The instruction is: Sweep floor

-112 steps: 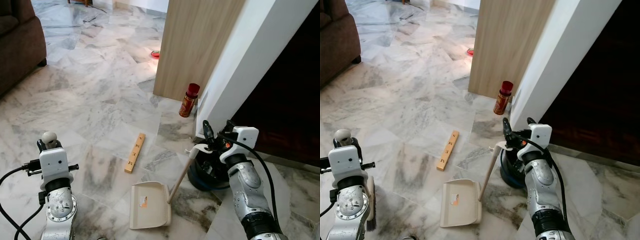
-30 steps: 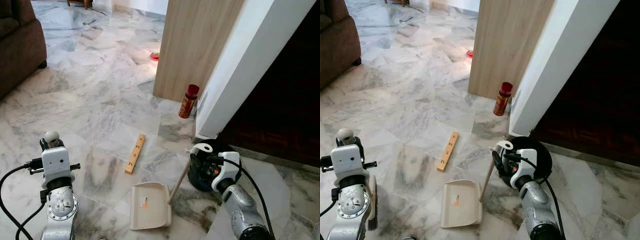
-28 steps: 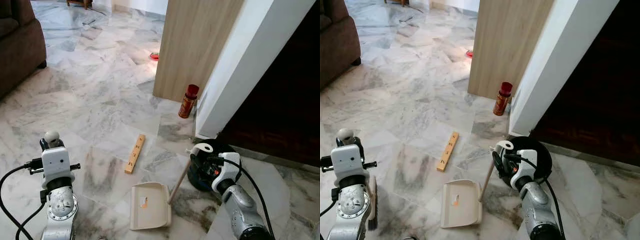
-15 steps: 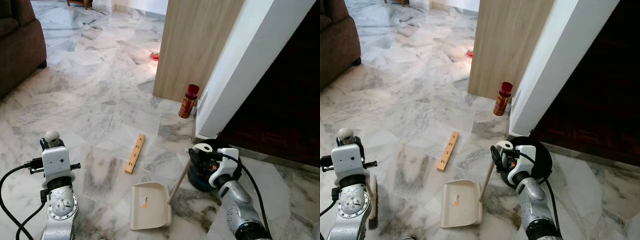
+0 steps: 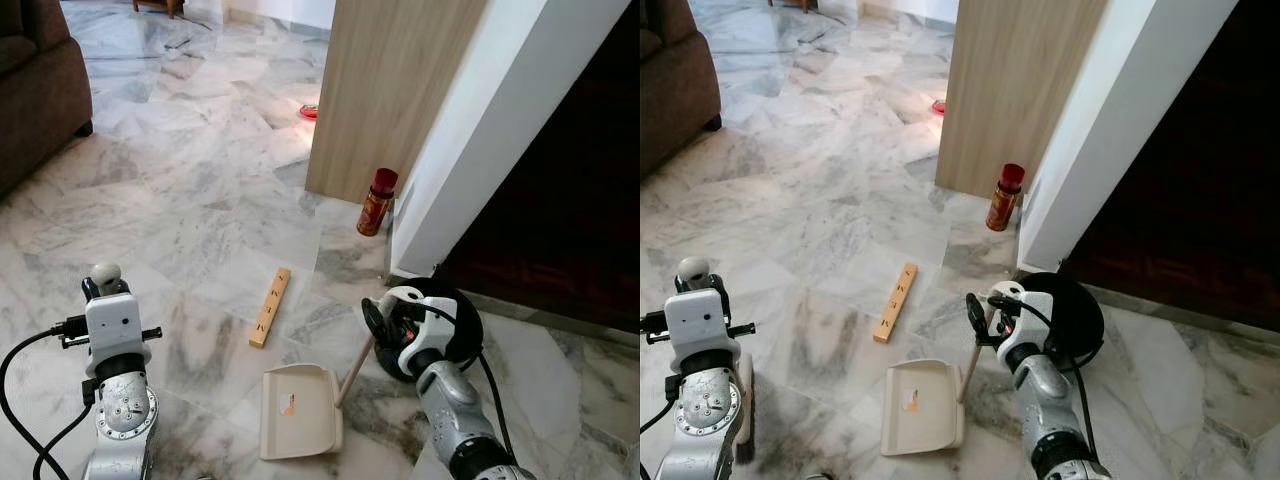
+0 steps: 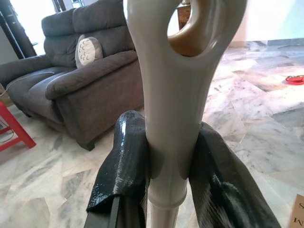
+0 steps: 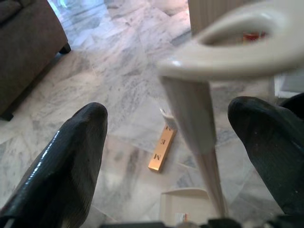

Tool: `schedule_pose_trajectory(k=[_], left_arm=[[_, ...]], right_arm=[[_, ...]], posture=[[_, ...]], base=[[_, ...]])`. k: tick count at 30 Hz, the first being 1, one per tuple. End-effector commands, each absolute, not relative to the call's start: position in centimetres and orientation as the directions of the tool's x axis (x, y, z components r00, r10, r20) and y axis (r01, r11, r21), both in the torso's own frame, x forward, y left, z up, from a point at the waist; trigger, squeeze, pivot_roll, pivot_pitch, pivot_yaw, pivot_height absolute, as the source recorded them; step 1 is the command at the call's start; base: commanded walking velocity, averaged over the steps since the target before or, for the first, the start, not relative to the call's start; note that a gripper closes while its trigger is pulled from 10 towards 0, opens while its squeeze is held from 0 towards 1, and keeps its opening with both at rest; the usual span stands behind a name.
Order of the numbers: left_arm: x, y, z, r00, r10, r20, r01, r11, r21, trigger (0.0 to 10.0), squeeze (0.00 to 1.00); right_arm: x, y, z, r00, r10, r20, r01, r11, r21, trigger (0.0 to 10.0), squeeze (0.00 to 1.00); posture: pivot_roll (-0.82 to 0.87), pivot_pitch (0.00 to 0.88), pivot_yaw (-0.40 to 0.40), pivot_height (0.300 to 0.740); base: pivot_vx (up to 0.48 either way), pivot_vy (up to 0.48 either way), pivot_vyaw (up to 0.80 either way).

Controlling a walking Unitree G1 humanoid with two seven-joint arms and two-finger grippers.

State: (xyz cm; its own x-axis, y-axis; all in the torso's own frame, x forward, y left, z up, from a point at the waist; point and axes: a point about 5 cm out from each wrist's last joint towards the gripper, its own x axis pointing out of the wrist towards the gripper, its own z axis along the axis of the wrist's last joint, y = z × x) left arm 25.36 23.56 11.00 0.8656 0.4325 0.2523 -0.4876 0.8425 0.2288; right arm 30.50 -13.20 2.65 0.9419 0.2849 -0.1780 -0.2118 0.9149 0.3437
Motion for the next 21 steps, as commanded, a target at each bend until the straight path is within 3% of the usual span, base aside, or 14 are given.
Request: schedule_pose_trajectory(k=[1, 14, 21], left_arm=[[25.6, 23.3, 11.9, 0.858, 0.414, 0.304, -0.486, 0.844, 0.226, 10.0, 0.0], [25.4, 23.1, 12.0, 0.859, 0.412, 0.305, -0.485, 0.845, 0.225, 10.0, 0.0], [25.4, 23.2, 12.0, 0.86, 0.411, 0.303, -0.484, 0.845, 0.227, 10.0, 0.0]], right_arm=[[30.5, -13.8, 2.5, 0.949, 0.255, -0.184, -0.181, 0.922, 0.342, 10.0, 0.0], [31.5, -14.5, 3.2, 0.976, 0.139, -0.169, -0.083, 0.95, 0.302, 10.0, 0.0], [32.0, -14.0, 3.6, 0.974, 0.143, -0.174, -0.088, 0.953, 0.289, 10.0, 0.0]], posture=[[0.15, 0.092, -0.144, 0.74], [0.16, 0.116, -0.143, 0.74], [0.16, 0.126, -0.143, 0.74]], base=[[0.0, 0.0, 0.0], [0.0, 0.0, 0.0], [0.0, 0.0, 0.0]])
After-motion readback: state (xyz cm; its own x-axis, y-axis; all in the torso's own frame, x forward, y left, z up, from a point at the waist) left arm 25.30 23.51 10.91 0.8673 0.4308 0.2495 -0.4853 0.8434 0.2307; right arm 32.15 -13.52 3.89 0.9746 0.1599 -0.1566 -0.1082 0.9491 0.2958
